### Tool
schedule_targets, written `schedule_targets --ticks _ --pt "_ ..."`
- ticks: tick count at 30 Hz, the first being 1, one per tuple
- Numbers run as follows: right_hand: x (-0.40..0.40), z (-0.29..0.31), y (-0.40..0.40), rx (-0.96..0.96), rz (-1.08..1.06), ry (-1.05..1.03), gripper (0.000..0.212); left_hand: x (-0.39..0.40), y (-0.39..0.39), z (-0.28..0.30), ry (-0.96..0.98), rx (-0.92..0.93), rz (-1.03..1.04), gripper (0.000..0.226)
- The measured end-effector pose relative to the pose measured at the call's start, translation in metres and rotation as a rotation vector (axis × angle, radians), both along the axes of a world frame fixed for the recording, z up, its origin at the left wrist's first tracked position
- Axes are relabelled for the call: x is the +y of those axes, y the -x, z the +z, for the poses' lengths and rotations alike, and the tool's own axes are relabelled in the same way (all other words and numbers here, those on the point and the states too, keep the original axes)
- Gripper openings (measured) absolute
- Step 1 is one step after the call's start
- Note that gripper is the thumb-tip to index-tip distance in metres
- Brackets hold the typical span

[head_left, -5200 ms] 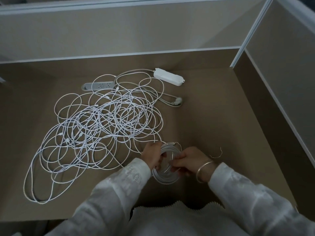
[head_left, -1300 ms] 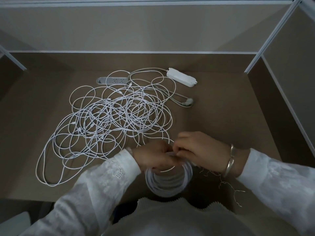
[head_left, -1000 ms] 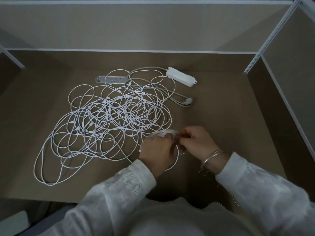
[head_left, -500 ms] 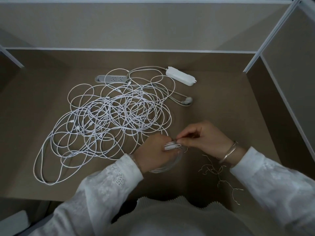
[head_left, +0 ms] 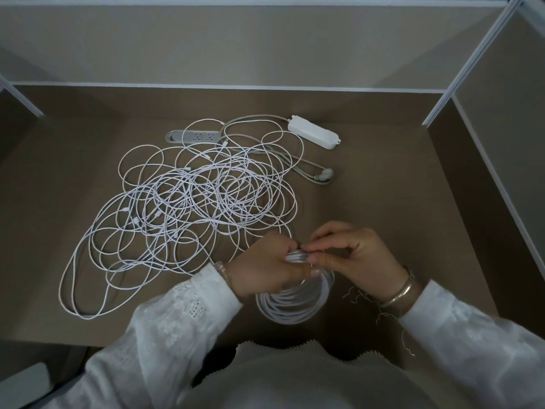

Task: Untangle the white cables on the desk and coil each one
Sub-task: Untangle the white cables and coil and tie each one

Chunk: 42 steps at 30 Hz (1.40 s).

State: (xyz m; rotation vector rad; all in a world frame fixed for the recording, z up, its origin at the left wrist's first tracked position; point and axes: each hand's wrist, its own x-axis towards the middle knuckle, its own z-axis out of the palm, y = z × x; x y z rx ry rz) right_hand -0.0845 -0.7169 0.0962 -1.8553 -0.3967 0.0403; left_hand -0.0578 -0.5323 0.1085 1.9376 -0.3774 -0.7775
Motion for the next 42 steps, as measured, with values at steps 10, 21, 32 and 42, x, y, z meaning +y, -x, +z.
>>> schedule_targets --ticks 10,21,32,42 --pt "0.002 -0.013 0.004 -0.225 -0.065 0.192 0.030 -0.005 -0.004 -0.001 -0.030 0.045 0.008 0.014" --pt "0.003 -0.011 -0.004 -0.116 0.062 0.377 0.035 -0.002 -0.019 0.001 0.048 0.213 -0.053 0.052" --pt "-0.029 -0.031 -0.032 0.611 -0.131 -0.156 0.006 -0.004 -0.032 -0.049 0.417 0.571 0.282 0.036" --pt "-0.056 -0.076 -0.047 0.920 -0.542 -0.513 0.019 -0.049 -0.056 -0.093 0.397 0.643 0.533 0.020"
